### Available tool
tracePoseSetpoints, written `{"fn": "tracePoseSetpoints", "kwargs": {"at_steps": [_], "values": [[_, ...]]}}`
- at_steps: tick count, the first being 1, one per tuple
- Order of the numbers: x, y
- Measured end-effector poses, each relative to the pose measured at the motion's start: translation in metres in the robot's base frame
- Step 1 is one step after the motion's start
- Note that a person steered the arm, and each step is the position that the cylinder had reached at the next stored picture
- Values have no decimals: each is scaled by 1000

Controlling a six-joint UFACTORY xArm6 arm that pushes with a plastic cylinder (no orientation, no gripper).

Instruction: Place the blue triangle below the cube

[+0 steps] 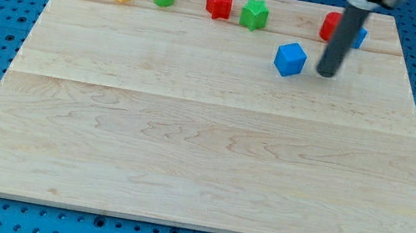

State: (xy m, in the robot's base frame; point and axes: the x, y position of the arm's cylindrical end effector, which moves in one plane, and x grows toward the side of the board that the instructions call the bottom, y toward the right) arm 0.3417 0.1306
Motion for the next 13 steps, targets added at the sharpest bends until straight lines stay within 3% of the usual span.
{"fn": "tracePoseSetpoints", "kwargs": {"at_steps": [1, 2, 4, 7, 8, 9, 10, 11, 12, 13], "values": [[-15, -64], [-11, -72], [-55, -67], [-86, -69], [-79, -44], [-21, -11], [2, 89], [-45, 134], [-117, 134], [-140, 98]]}}
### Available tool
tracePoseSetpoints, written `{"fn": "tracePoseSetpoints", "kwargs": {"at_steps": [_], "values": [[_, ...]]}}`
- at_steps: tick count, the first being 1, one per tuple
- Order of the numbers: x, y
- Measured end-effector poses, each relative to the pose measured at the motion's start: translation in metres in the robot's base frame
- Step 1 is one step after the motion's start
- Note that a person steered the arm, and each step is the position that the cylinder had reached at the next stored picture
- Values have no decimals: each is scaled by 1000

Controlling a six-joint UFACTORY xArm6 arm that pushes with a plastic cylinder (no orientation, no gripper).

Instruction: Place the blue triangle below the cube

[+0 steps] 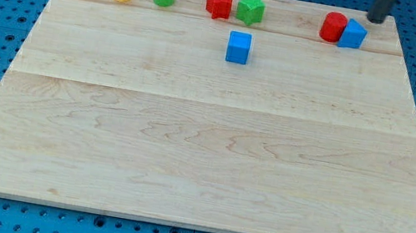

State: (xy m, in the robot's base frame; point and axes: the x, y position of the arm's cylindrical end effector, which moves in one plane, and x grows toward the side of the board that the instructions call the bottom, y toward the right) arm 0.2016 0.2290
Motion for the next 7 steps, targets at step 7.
{"fn": "tracePoseSetpoints", "kwargs": {"at_steps": [7], "values": [[114, 3]]}}
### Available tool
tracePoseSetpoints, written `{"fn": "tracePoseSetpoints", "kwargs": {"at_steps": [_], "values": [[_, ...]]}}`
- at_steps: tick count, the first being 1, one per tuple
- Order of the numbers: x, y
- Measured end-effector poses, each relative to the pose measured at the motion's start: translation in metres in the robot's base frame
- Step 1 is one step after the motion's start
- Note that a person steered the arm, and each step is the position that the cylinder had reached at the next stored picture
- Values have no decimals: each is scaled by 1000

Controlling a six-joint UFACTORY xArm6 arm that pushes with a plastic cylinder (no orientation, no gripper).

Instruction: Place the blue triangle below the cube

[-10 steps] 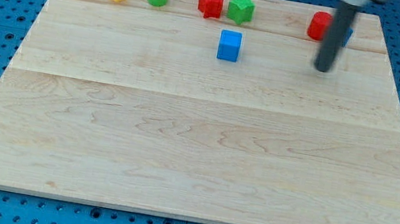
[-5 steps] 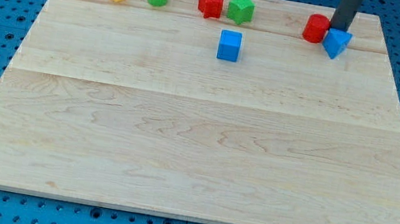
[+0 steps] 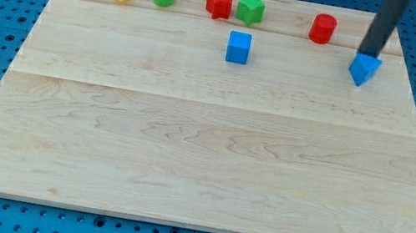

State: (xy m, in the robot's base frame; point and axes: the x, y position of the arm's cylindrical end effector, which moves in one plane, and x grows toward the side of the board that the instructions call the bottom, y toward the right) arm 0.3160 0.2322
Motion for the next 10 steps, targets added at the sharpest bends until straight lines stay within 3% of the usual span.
{"fn": "tracePoseSetpoints", "kwargs": {"at_steps": [2, 5, 8, 9, 10], "values": [[66, -27], [115, 22], [112, -119], [141, -74], [157, -74]]}}
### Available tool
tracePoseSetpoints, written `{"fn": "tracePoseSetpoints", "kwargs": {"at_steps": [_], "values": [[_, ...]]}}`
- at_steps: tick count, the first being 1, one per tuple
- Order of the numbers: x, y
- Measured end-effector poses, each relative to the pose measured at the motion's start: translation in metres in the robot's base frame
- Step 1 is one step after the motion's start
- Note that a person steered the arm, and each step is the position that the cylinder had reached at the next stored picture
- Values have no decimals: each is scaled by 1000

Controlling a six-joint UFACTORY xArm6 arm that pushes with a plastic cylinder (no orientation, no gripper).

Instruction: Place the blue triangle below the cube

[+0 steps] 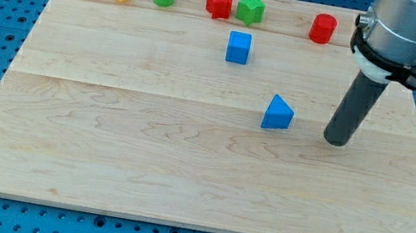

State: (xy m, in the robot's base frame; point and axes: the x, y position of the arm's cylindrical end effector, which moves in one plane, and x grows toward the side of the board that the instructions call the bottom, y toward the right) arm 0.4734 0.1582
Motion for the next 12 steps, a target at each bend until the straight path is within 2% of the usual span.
{"fn": "tracePoseSetpoints", "kwargs": {"at_steps": [2, 3, 4, 5, 6, 7, 8, 9, 10, 11, 12], "values": [[-16, -111], [-35, -133], [5, -67], [23, -21], [-13, -19], [-48, -46], [-65, -84], [-42, -106], [-34, -67], [-9, -65], [-8, -91]]}}
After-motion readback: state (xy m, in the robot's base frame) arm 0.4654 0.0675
